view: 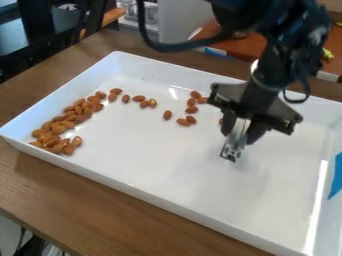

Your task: Sweep into pile

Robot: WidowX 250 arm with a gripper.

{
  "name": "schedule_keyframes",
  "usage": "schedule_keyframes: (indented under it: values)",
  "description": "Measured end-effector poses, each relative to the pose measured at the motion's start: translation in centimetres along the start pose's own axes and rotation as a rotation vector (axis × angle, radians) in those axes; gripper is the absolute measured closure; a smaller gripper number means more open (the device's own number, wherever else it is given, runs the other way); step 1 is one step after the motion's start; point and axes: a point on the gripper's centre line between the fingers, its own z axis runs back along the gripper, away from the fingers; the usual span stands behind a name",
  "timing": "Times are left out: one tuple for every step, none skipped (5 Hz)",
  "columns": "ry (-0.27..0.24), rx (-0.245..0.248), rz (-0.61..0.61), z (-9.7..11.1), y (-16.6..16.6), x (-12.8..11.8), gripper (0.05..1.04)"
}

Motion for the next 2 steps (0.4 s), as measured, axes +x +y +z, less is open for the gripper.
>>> schedule_keyframes:
  values:
    - [-0.002,0.009,0.002,-1.0,-0.6,0.6,0.705]
    - [0.009,0.004,0.041,-1.9,0.0,2.1,0.705]
